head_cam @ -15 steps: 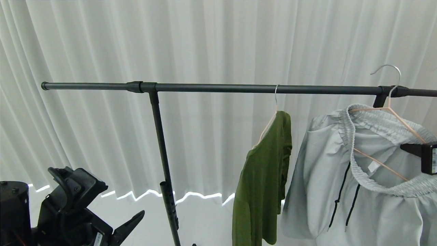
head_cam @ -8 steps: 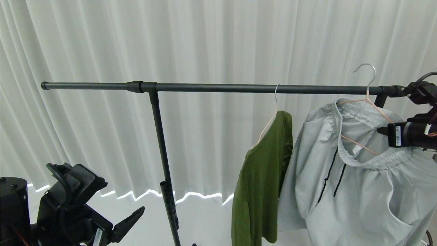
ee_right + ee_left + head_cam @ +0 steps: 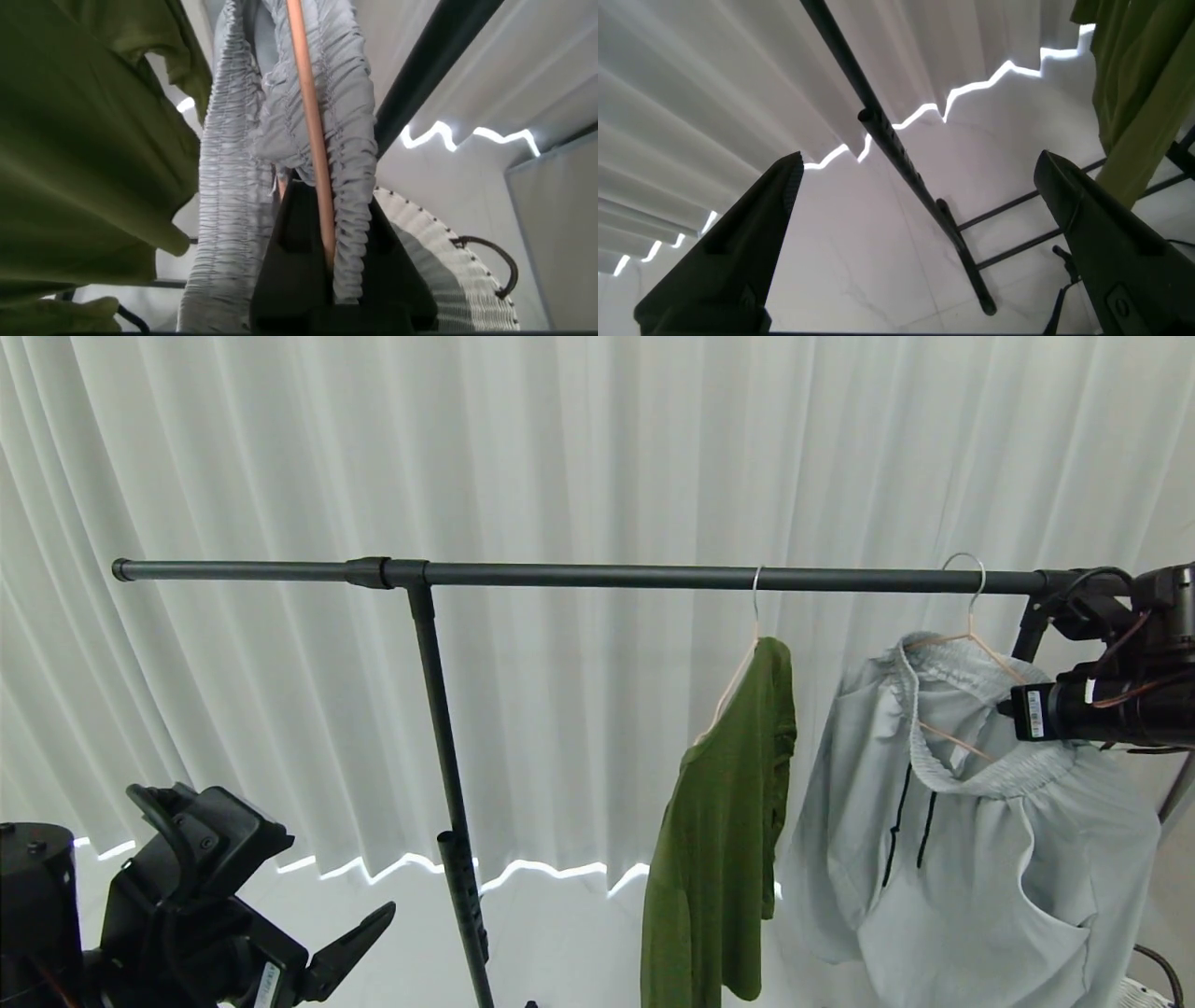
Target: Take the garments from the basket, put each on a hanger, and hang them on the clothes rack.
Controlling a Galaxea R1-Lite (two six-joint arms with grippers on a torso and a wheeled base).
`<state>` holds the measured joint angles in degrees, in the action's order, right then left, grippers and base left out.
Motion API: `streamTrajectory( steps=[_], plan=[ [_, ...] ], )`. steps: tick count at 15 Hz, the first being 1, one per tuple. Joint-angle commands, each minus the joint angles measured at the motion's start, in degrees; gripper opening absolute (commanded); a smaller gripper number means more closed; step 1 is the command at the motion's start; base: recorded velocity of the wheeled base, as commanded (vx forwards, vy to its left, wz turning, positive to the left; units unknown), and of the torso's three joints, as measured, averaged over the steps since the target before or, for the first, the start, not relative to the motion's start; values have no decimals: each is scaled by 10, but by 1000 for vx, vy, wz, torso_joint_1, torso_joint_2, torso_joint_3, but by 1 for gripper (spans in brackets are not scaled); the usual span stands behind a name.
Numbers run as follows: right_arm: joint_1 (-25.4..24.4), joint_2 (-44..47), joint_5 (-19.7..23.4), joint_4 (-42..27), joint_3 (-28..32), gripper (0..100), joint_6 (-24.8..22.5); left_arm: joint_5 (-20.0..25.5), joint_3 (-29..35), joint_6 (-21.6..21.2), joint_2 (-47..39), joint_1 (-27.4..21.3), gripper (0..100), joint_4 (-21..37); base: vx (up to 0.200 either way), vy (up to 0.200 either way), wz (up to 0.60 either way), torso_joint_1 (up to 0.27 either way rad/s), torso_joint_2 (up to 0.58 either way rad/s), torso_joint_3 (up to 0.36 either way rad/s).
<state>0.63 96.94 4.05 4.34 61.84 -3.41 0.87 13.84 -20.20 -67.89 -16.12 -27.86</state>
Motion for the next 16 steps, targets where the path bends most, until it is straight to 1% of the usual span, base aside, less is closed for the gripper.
streamTrajectory(
  steps=[1,4,5,8,11,13,16],
  plan=[
    [0,4,0,0,-1,0,0,0,0,0,-1,0,100,0,0,0,0,0,0,0],
    [-3,3,1,-3,-1,0,0,0,1,0,-1,0,100,0,0,0,0,0,0,0],
    [-4,3,1,-2,-1,100,0,0,1,0,-1,0,100,0,0,0,0,0,0,0],
    [-7,-6,0,1,-1,100,1,0,2,1,-1,0,100,0,0,0,0,0,0,0],
    [-10,-37,0,2,-9,100,5,0,3,1,-2,10,100,0,0,0,0,0,0,0],
    [-20,-91,1,27,-40,100,12,0,8,2,0,41,100,0,0,0,0,0,0,0],
    [-31,-182,0,92,-112,100,7,0,18,2,14,94,100,-3,0,0,0,0,0,0]
  ],
)
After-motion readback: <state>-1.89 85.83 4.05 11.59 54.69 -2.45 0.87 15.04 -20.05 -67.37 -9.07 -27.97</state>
